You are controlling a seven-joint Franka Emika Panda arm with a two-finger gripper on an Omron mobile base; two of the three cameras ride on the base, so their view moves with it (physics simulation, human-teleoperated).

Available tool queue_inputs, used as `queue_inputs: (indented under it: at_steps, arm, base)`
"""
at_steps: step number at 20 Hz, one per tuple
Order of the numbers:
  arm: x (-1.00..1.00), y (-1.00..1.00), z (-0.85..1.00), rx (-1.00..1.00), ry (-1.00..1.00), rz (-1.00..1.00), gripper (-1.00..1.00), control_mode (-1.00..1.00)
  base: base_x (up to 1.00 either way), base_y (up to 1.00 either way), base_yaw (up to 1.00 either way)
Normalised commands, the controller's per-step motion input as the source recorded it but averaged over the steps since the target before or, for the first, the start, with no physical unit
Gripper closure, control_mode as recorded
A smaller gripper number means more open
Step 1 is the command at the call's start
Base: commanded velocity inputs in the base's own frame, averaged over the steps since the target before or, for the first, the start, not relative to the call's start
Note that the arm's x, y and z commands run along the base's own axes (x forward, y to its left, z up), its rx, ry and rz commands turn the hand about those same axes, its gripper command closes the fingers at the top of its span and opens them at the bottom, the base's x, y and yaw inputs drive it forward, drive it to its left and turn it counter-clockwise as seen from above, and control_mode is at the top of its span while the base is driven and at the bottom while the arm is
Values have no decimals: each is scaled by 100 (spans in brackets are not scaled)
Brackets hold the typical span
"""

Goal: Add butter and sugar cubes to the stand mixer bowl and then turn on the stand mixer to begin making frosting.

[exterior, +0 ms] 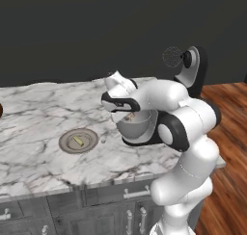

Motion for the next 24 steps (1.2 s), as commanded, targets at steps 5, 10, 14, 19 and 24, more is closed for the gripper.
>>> queue_inputs:
  at_steps: [5, 10, 14, 19, 24]
  arm:
    - [0, 21, -43, -1, -22, 0, -100, -100]
    - [5, 23, -32, 0, -29, 0, -100, -100]
    - [-12, 30, 5, 0, -36, 5, -100, -100]
    - [-37, 46, 43, 0, -19, 14, -100, -100]
    - [-33, 20, 85, 0, -13, 13, -100, -100]
  base:
    - [0, 0, 0]
    - [0, 0, 0]
    - [0, 0, 0]
    - [0, 0, 0]
    - [0, 0, 0]
